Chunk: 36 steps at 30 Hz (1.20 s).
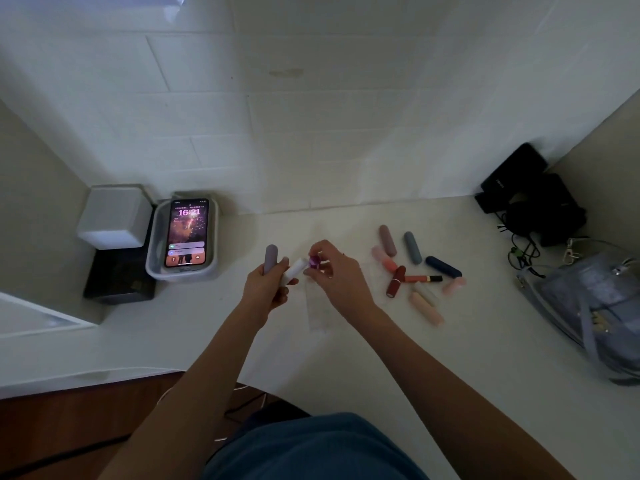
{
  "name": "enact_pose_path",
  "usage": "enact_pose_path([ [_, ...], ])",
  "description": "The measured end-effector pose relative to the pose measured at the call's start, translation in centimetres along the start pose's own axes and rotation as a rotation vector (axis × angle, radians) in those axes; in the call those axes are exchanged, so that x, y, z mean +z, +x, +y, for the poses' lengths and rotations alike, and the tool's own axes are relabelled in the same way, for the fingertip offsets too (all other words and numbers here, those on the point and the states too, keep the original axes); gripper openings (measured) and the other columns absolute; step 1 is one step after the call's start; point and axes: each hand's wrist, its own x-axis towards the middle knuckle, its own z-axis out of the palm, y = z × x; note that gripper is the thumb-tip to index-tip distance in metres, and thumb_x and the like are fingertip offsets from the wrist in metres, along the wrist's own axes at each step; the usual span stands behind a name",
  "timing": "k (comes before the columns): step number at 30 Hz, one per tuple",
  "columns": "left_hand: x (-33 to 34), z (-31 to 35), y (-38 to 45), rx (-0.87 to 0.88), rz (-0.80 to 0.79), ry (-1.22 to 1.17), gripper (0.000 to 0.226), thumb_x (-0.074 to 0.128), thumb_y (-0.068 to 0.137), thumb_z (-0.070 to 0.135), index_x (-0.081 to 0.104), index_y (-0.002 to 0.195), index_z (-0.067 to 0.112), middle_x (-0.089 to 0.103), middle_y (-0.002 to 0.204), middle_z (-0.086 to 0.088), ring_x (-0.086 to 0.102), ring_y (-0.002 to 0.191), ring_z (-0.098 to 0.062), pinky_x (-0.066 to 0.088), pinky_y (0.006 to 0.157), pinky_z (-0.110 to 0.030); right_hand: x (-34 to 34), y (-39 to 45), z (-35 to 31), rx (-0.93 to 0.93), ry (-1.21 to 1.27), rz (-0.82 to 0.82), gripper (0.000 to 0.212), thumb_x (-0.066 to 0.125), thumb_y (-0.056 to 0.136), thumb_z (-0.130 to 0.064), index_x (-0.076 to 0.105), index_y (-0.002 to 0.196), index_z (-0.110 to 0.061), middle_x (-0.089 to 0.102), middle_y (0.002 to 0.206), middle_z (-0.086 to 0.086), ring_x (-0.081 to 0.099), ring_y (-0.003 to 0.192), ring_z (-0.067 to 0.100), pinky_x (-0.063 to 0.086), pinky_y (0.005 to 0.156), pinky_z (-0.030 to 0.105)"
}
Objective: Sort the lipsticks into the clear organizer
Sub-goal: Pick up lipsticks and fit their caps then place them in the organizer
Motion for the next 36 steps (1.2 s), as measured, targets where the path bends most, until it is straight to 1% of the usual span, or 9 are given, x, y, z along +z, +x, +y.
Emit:
enact_pose_path([
  [5,0.0,0.5,-0.2,-0.024,-0.032,-0.006,0.035,0.055,0.091,0.041,0.057,0.102,0.007,0.061,0.074,-0.006,0.040,0.047,-0.010,0.038,0.040,-0.018,0.0,-0.1,0.2,0.013,0.040,-0.035,0.013,0.061,0.089,-0.018,0.050,0.096,-0.020,0.062,0.090,-0.006,0.062,0.090,0.012,0.054,0.085,0.038],
  [8,0.1,0.6,-0.2,-0.018,-0.070,0.037,0.044,0.048,0.090,0.052,0.060,0.087,0.010,0.053,0.067,-0.002,0.031,0.041,-0.008,0.027,0.034,-0.015,-0.3,-0.4,0.0,0.035,0.087,-0.013,0.010,0.055,0.093,-0.025,0.054,0.101,-0.021,0.067,0.096,-0.005,0.064,0.093,0.009,0.053,0.087,0.033],
  [16,1.5,2.1,-0.4,0.063,-0.149,0.153,0.051,0.040,0.088,0.062,0.052,0.079,0.013,0.048,0.060,-0.001,0.033,0.044,-0.009,0.029,0.040,-0.019,-1.4,0.7,-1.2,-0.005,0.093,0.018,0.026,0.049,0.096,-0.023,0.055,0.120,-0.028,0.066,0.112,-0.006,0.058,0.100,-0.004,0.038,0.080,-0.001],
  [19,2.3,2.7,-0.8,0.198,-0.106,0.175,0.038,0.049,0.090,0.049,0.056,0.077,0.013,0.052,0.064,-0.004,0.039,0.049,-0.012,0.033,0.047,-0.022,-1.7,1.3,-1.5,0.010,0.116,0.046,0.024,0.048,0.097,-0.024,0.057,0.119,-0.027,0.066,0.111,-0.003,0.058,0.093,-0.009,0.041,0.082,0.005],
  [23,3.3,3.4,-1.1,0.433,-0.031,0.309,0.021,0.055,0.092,0.030,0.060,0.084,0.011,0.059,0.068,0.001,0.054,0.056,-0.007,0.042,0.053,-0.018,-1.7,2.6,-1.8,0.060,0.118,0.102,0.028,0.052,0.091,-0.038,0.056,0.118,-0.038,0.067,0.112,-0.010,0.060,0.103,0.006,0.047,0.095,0.030],
  [28,4.3,4.0,-1.4,0.523,0.005,0.454,0.012,0.057,0.090,0.024,0.060,0.091,0.012,0.062,0.070,0.003,0.060,0.052,0.003,0.042,0.052,-0.010,-2.6,3.7,-3.0,0.108,0.236,0.086,0.025,0.060,0.088,-0.026,0.062,0.113,-0.030,0.071,0.107,-0.006,0.064,0.100,0.008,0.048,0.092,0.027],
  [32,3.7,4.5,-0.7,0.561,0.014,0.590,0.029,0.070,0.081,0.034,0.059,0.083,0.007,0.054,0.063,0.003,0.047,0.056,-0.011,0.034,0.056,-0.027,-3.8,3.8,-3.0,0.159,0.503,0.236,0.017,0.058,0.092,-0.017,0.060,0.108,-0.013,0.070,0.104,0.009,0.066,0.097,0.012,0.050,0.084,0.019],
  [34,3.4,4.5,-0.3,0.538,-0.019,0.519,0.024,0.072,0.080,0.028,0.061,0.077,0.007,0.049,0.061,0.003,0.040,0.056,-0.013,0.030,0.056,-0.028,-4.6,3.7,-2.6,0.234,0.595,0.261,0.021,0.052,0.096,-0.018,0.060,0.114,-0.011,0.069,0.105,0.007,0.066,0.091,0.004,0.050,0.077,0.008],
  [36,3.2,4.8,-0.4,0.425,-0.108,0.322,0.008,0.069,0.082,0.020,0.067,0.075,0.015,0.049,0.056,0.007,0.038,0.055,-0.013,0.032,0.054,-0.027,-5.0,3.5,-2.0,0.269,0.718,0.200,0.028,0.048,0.098,-0.015,0.056,0.123,-0.007,0.068,0.103,0.007,0.067,0.091,0.005,0.053,0.082,0.011],
])
